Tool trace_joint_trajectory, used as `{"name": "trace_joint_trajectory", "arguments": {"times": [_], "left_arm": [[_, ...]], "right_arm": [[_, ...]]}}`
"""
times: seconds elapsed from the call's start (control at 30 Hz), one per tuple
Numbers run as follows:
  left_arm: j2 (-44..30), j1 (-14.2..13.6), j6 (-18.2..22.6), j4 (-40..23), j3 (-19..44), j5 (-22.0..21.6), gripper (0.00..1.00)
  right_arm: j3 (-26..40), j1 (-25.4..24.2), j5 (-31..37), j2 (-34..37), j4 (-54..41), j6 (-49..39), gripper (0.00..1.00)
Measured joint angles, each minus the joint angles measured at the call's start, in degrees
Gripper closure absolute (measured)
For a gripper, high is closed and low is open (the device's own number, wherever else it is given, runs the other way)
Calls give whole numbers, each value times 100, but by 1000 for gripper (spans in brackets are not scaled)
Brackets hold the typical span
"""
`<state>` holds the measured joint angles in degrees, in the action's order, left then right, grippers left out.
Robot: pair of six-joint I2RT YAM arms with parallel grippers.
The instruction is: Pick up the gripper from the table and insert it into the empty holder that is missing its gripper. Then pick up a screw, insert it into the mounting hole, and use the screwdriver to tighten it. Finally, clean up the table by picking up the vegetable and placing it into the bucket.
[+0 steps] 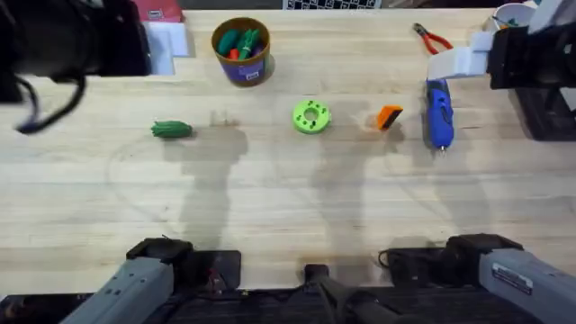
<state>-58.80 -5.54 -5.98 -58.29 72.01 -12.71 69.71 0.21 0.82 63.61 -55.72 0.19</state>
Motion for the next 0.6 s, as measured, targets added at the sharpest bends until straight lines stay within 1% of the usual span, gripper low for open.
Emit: {"name": "trace_joint_trajectory", "arguments": {"times": [0.07,0.17,0.3,0.43,0.6], "left_arm": [[311,0,24,453,-474,10,15],[1049,0,44,1153,-1327,121,15],[2119,0,61,1981,-2362,409,16],[3074,2,64,2820,-3310,886,14],[3971,7,63,4100,-4490,1754,16]], "right_arm": [[0,-2,0,-2,0,0,7],[0,-2,0,-2,0,0,7],[0,-2,0,-2,0,0,8],[0,-2,0,-2,-2,0,8],[0,-2,0,-1,0,0,8]]}}
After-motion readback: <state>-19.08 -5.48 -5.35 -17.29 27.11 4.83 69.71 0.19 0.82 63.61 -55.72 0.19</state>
